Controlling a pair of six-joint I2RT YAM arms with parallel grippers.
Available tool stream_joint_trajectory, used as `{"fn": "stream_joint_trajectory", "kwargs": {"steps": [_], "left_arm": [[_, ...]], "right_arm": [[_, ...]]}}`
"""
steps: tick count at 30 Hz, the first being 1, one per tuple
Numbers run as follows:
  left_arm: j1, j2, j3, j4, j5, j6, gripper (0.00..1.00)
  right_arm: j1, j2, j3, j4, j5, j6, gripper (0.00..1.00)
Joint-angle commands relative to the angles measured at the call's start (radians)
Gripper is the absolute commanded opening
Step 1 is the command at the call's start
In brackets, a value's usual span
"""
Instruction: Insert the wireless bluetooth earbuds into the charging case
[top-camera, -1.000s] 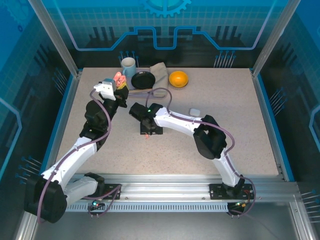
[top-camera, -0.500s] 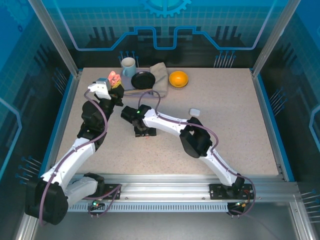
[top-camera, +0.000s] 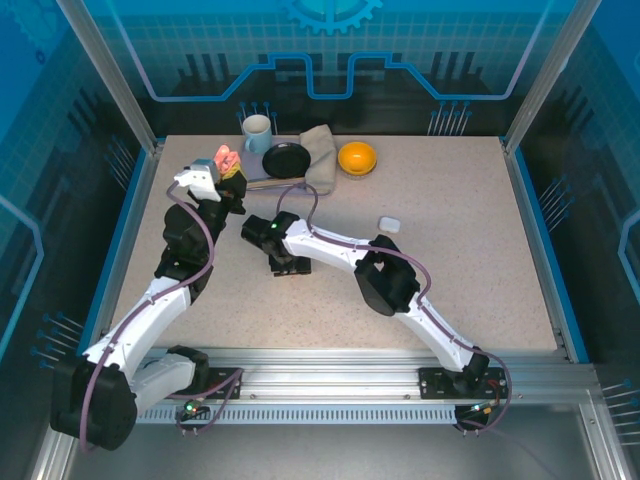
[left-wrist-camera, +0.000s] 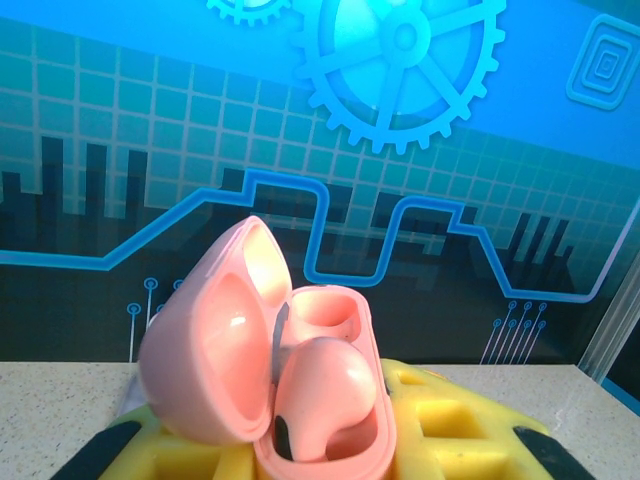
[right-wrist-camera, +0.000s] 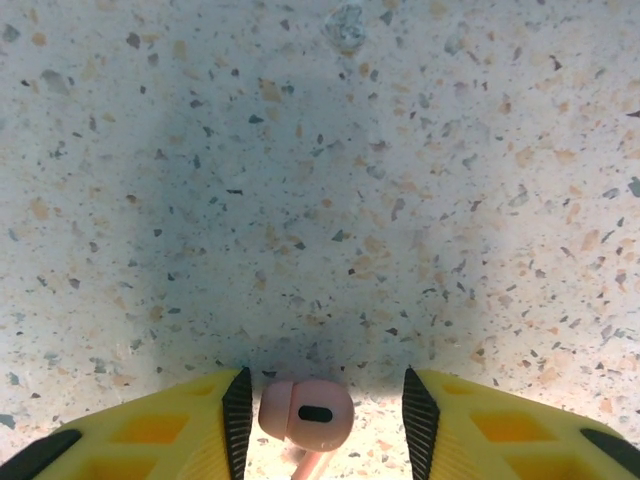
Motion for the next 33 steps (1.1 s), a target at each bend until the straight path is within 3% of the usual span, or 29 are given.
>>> {"fn": "stream_joint_trajectory", "kwargs": {"steps": [1, 21, 33], "left_arm": [[0.013, -0.015, -0.006, 0.040, 0.005, -0.016, 0.00], [0.014, -0.008, -0.008, 0.042, 0.012, -0.028, 0.00], [0.014, -0.006, -0.006, 0.031, 0.028, -0.036, 0.00]], "right_arm": [[0.012, 0.032, 0.022, -0.043, 0.009, 0.026, 0.45], [0.006, 0.055, 0.016, -0.054, -0.014, 0.075, 0.33], [-0.003, -0.045, -0.112, 0.010, 0.007, 0.072, 0.24]]}}
